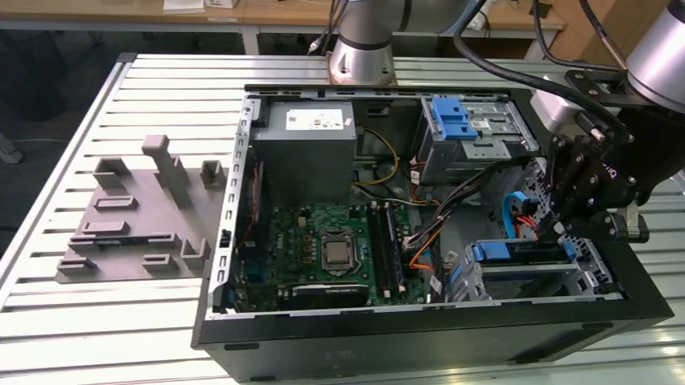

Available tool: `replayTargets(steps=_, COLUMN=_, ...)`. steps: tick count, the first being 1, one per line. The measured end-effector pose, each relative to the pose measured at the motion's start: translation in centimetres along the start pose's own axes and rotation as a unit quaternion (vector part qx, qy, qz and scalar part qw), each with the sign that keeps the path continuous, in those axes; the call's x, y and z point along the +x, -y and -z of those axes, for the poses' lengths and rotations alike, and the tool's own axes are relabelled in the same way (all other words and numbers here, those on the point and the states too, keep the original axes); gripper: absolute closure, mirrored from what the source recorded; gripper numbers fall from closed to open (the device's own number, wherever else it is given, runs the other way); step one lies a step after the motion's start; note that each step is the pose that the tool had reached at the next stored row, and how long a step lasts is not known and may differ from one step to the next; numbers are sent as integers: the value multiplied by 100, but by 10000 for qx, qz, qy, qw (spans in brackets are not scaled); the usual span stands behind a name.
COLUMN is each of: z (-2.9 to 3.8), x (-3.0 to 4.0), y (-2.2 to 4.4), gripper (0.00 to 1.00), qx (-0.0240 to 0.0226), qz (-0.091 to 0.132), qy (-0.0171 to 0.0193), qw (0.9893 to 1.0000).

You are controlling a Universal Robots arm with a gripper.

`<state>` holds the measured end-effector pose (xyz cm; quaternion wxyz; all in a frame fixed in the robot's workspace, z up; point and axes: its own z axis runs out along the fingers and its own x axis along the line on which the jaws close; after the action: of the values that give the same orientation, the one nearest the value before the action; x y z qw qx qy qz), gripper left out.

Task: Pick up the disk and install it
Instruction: 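Insert the second disk wire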

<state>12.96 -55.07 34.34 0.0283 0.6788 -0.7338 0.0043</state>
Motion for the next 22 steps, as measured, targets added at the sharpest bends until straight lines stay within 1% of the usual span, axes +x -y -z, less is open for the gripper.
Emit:
replayTargets(steps=6, z=0, x=0, y=0, gripper=89, qx=0, qz=0, qy=-1, qw=10000)
replayTargets(steps=10, z=5, x=2, y=-18, gripper=89, qx=14, qz=0, qy=-2, qw=10000)
replayTargets(steps=12, z=44, x=3, y=-20, gripper=89, qx=15, qz=-1, qy=-1, qw=10000)
replayTargets(steps=15, z=163, x=0, y=-25, gripper=89, qx=15, qz=-1, qy=-1, qw=10000)
replayTargets(steps=16, z=190, x=-1, y=-29, gripper=89, qx=14, qz=-1, qy=-1, qw=10000)
replayTargets(steps=18, z=213, x=0, y=-48, gripper=89, qx=18, qz=-1, qy=0, qw=10000)
replayTargets(steps=19, z=217, x=1, y=-68, gripper=89, qx=22, qz=-1, qy=2, qw=10000)
replayTargets(steps=22, z=228, x=9, y=-151, gripper=89, qx=35, qz=-2, qy=7, qw=10000)
